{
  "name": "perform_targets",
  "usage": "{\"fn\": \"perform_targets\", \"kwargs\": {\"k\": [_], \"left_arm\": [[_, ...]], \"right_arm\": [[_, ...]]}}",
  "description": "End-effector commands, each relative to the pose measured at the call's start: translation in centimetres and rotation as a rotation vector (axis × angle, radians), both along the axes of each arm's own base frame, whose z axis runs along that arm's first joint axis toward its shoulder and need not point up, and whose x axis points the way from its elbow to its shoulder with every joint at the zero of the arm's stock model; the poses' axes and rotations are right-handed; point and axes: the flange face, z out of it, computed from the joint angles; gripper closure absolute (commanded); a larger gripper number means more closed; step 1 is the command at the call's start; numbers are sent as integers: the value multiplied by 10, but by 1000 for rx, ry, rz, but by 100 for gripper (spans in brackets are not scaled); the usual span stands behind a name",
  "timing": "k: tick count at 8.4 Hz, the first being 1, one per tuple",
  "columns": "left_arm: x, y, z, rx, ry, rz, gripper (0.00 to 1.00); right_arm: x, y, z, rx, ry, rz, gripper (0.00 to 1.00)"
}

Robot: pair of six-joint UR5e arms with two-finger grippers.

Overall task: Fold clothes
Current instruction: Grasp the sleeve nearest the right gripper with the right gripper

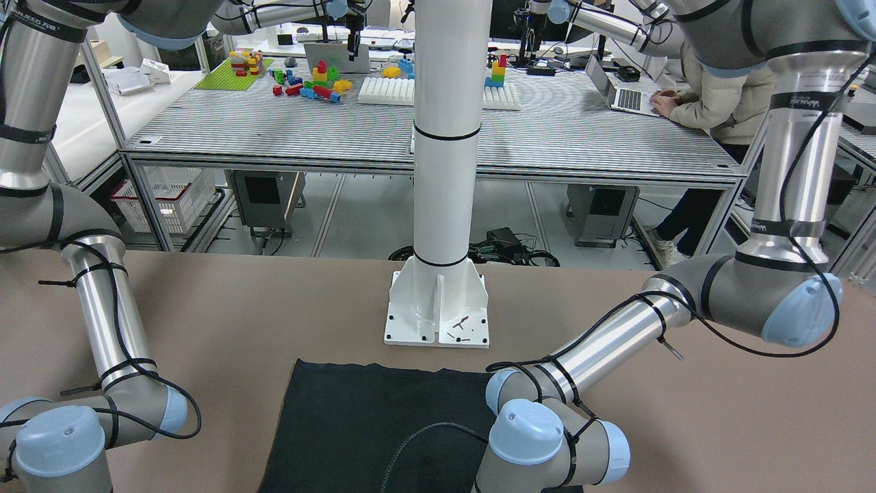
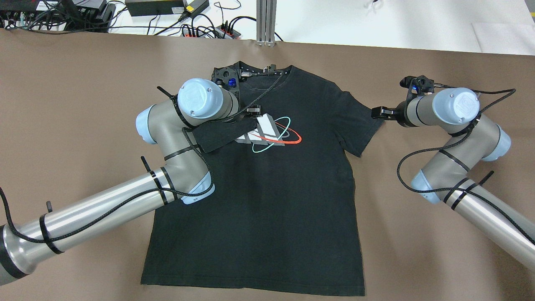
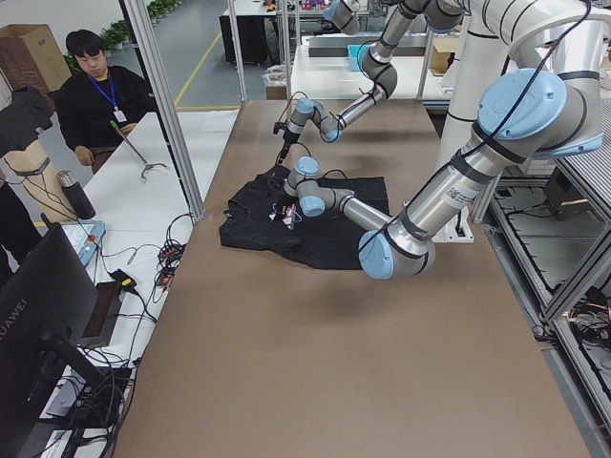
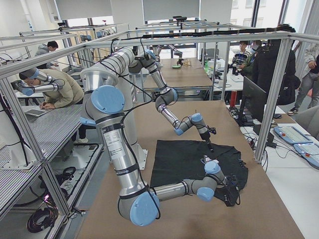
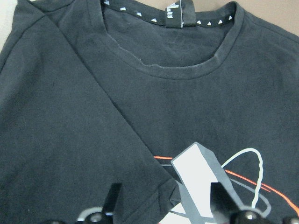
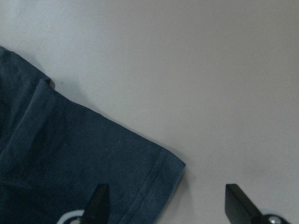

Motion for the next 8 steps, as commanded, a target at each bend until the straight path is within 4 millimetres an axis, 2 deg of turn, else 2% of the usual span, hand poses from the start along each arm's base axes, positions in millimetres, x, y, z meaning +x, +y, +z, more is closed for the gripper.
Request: {"fn": "perform_targets", "kwargs": {"k": [1,3,6,8], "left_arm": [[4,4,0,2,-1,6,29],[6,5,4,-2,-6,8,29],[8,8,6,9,8,13,29],[8,8,6,10,8,13,29]], "right_arm": [[-6,-11,14,0,11,16,11],[-7,-13,24,6,14,24,14],[-8,-13,25,22,20,42,31],[-12,-12,25,30,29,55,36]]}}
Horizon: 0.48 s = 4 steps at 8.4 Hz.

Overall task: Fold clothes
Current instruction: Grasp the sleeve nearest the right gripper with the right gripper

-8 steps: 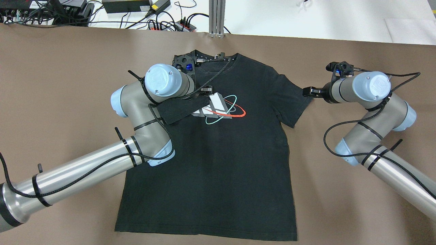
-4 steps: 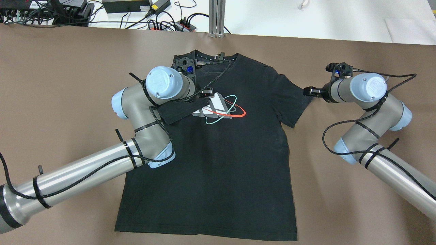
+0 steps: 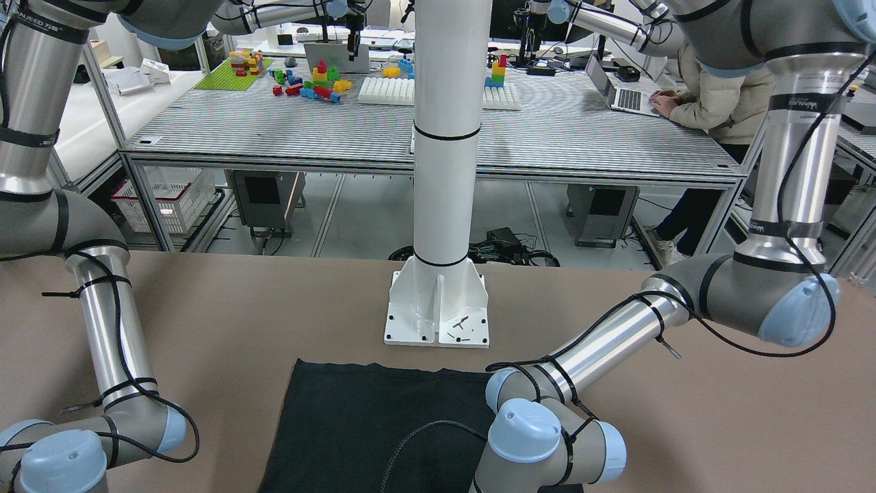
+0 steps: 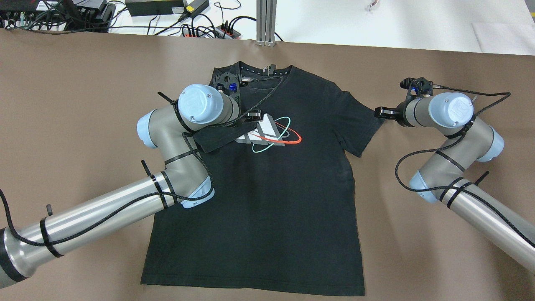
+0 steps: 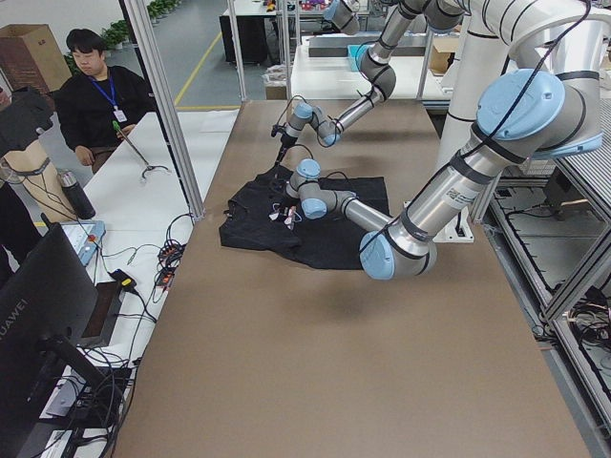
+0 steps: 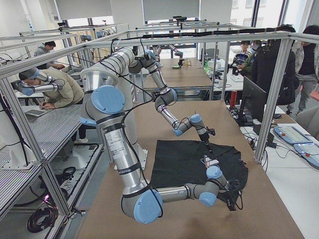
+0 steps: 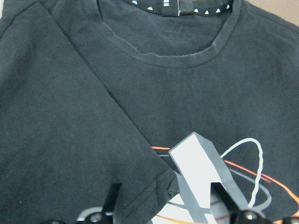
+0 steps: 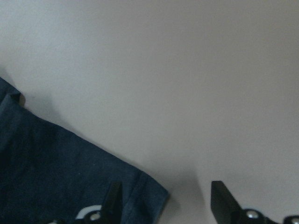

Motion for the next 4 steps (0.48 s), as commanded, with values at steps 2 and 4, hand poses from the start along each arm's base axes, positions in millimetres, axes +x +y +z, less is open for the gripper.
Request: {"fn": "perform_targets", "kwargs": {"k": [2,4], "left_arm": [[1,1,2,0,0,1,29],[0,0,3,1,-2,0,29]], "right_arm": [[-18,8,0,0,5,30,36],[-20,10,0,8,-2,31,64]]}}
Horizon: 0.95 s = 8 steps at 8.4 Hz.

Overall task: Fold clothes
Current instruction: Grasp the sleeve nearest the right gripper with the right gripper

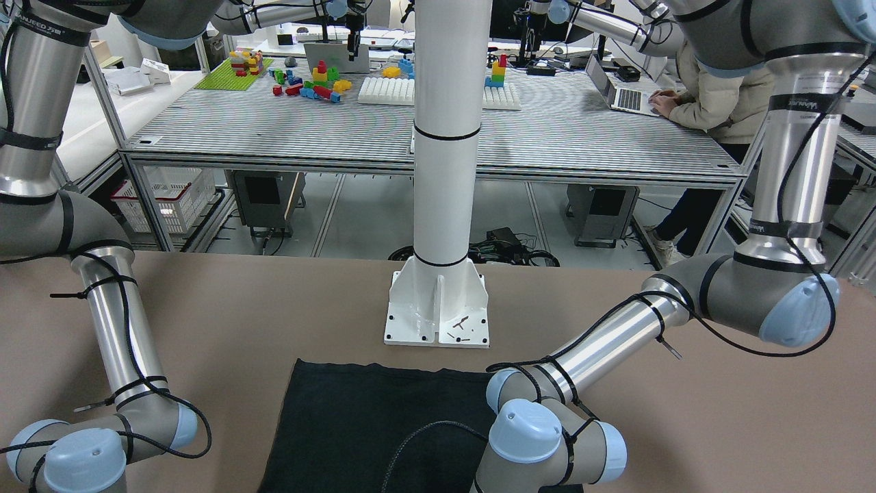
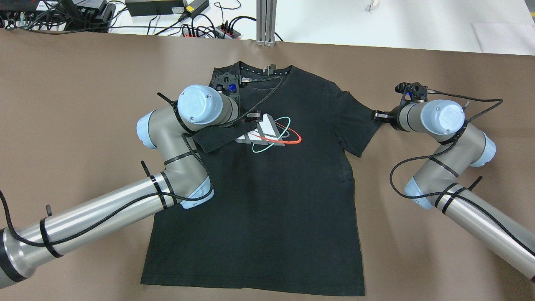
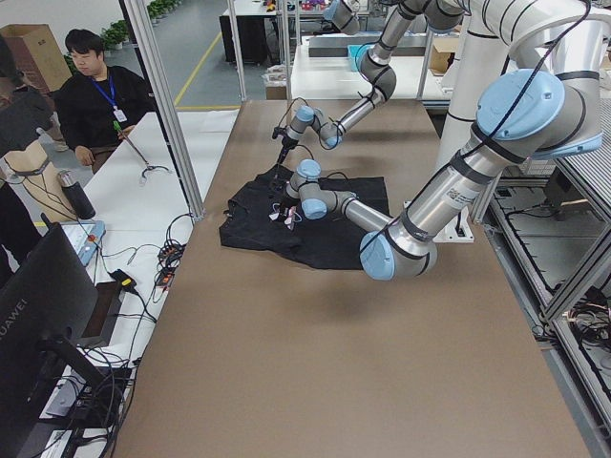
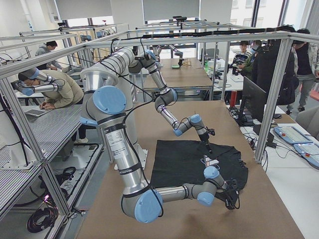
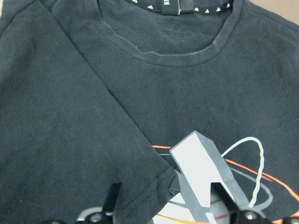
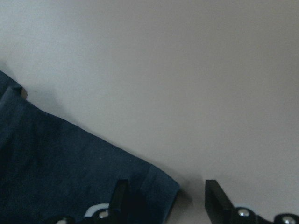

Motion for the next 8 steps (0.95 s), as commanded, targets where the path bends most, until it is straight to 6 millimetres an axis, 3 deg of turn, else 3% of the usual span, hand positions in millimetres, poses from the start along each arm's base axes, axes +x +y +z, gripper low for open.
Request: {"fn": "perform_targets", "kwargs": {"k": [1,2,5,8], "left_arm": [[-1,0,0,0,1,-1,29],[-1,0,1,-1,-1,-1,29],[0,1,0,1,2,0,29],[-11,-6,-8,12,11,-7,29]], "right_arm": [[-3,2,-1,6,-3,3,89],[-3,3,-1,8,-3,2,100],[-1,4,-9,21,-15,3,100],[2,7,-60,65,-60,7,100]]}}
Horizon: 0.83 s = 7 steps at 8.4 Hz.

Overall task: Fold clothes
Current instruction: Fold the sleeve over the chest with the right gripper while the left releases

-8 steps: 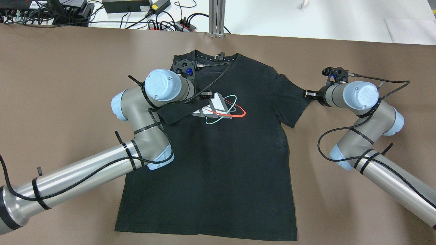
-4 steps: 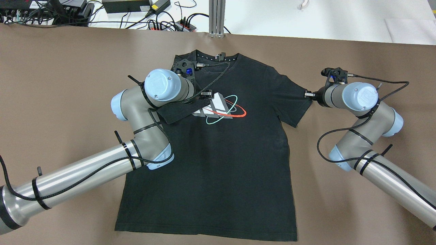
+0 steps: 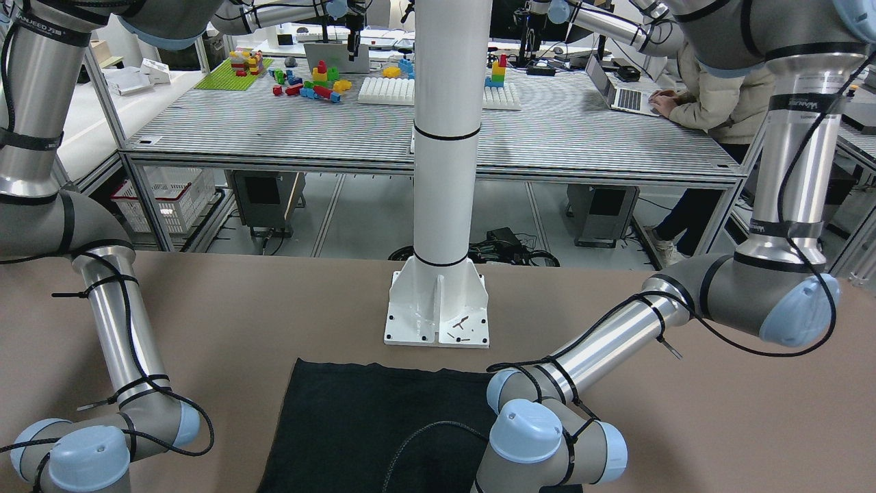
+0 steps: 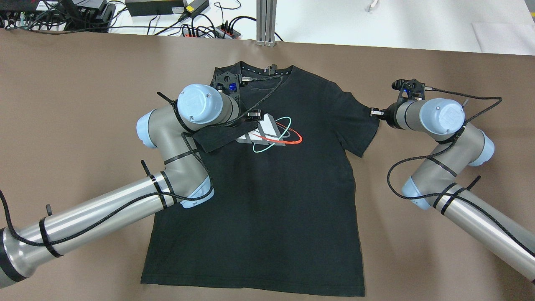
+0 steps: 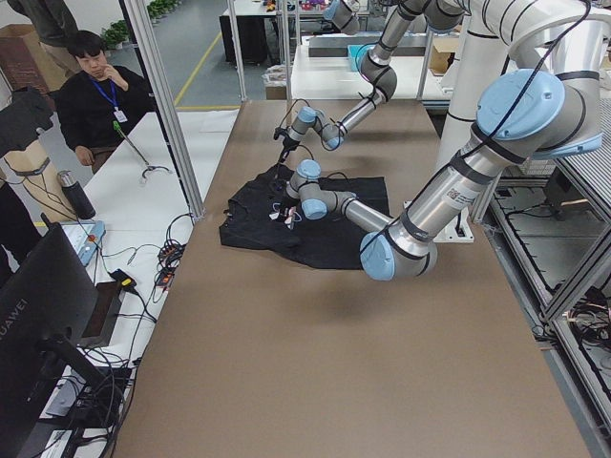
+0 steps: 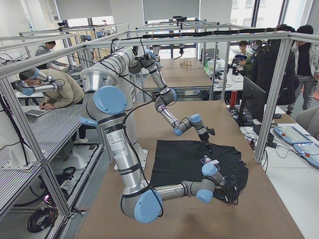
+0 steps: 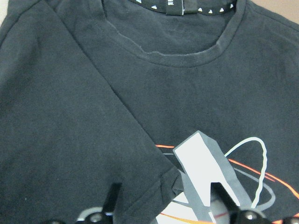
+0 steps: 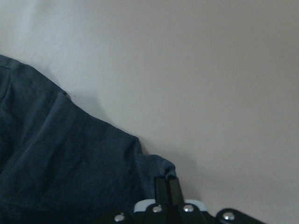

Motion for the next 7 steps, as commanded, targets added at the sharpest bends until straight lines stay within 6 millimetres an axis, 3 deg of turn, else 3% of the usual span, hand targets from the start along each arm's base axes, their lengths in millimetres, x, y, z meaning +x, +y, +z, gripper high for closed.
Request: {"fn": "perform_targets", "kwargs": {"k": [1,3,4,5,7], "left_arm": [[-20,-15,-3,11,2,-16,29],[-40,-31,20,32,-45,-24,29],[-54,-39,40,48,-74,-23,29],[-67,-44,55,63,-70,-33,29],[-70,-44,67,64,-76,-34,29]], "right_arm": [[-4,-5,-70,5,-14,5,100],[-24,-25,-151,-108,-99,89,100],[-48,-22,-183,-126,-122,81,100],[-69,-22,-204,-139,-118,111,100],[-139,-15,-235,-125,-99,164,100]]}}
